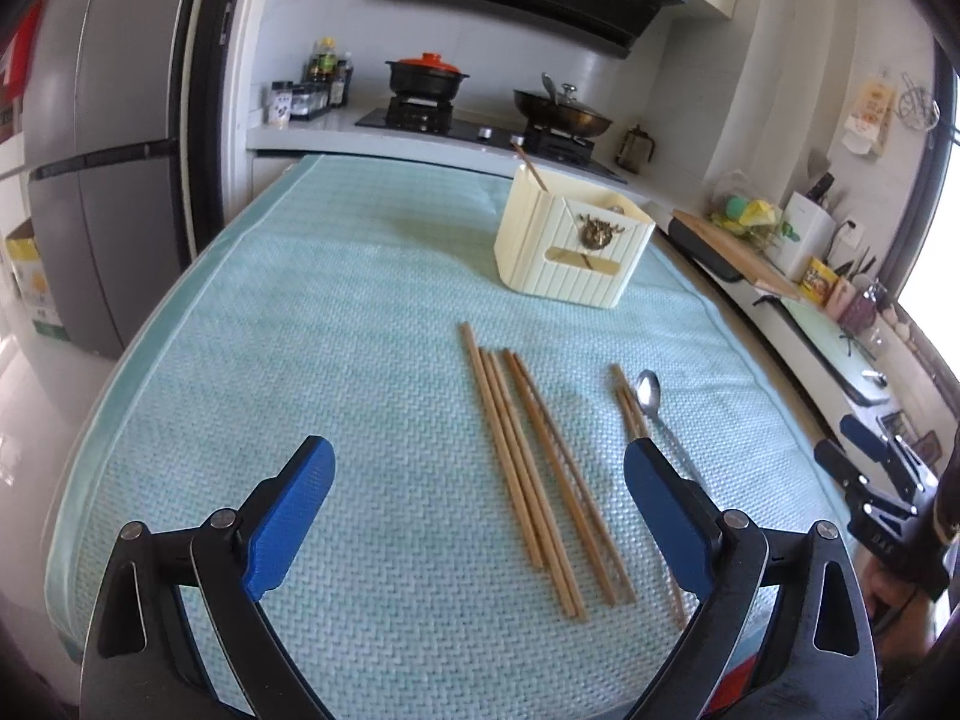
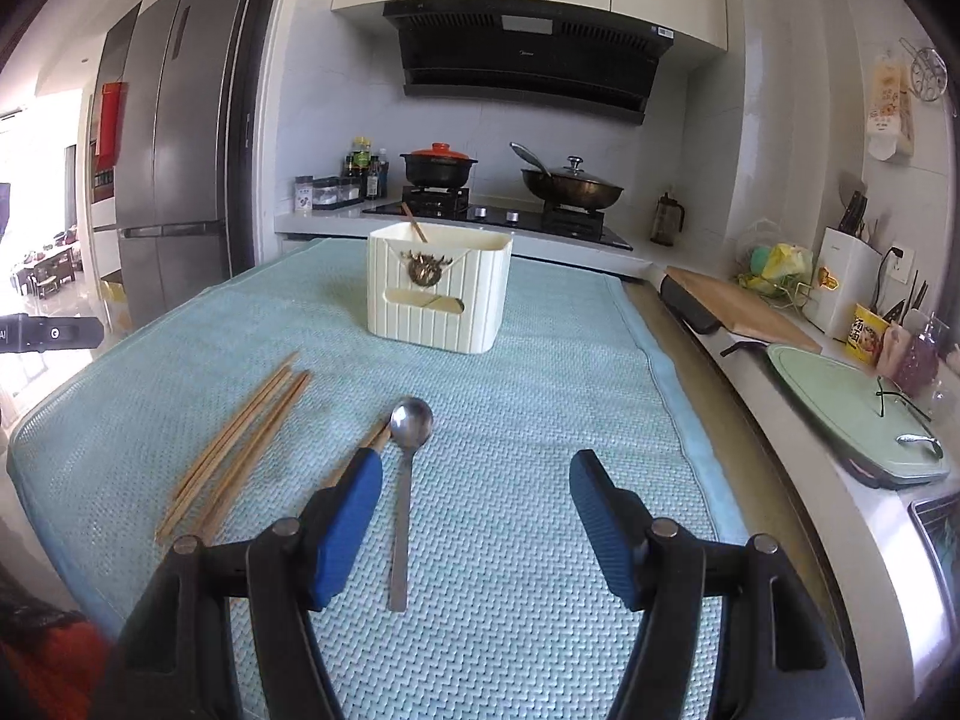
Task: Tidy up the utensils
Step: 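Move both tools back over the remaining chopsticks and small spoon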
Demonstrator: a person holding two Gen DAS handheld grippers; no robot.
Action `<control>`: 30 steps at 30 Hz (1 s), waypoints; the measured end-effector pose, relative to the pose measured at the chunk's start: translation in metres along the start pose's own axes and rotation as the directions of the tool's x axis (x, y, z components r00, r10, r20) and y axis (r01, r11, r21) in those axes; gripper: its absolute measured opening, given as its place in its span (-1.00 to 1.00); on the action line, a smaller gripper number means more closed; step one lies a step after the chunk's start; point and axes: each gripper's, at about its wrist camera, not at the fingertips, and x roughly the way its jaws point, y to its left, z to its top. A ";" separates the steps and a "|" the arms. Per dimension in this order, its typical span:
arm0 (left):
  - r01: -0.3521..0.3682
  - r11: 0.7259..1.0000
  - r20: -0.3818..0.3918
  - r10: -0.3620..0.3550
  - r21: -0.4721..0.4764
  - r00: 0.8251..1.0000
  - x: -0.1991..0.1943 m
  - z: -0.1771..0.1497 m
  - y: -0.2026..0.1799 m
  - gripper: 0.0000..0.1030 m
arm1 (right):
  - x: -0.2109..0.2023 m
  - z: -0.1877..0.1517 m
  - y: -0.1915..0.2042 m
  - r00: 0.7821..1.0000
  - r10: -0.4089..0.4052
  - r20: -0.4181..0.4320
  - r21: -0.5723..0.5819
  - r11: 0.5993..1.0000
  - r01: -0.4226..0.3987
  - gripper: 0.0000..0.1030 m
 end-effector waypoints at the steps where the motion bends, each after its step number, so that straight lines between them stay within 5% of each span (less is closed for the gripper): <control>1: 0.000 1.000 -0.006 0.000 0.000 1.000 0.002 -0.002 -0.001 0.89 | 0.001 -0.003 0.002 1.000 0.004 -0.005 0.001 1.000 -0.004 0.29; 30: -0.075 0.997 -0.073 0.076 0.019 0.994 0.026 -0.027 -0.002 0.89 | 0.016 -0.027 0.019 0.991 0.083 -0.104 0.036 0.996 -0.080 0.29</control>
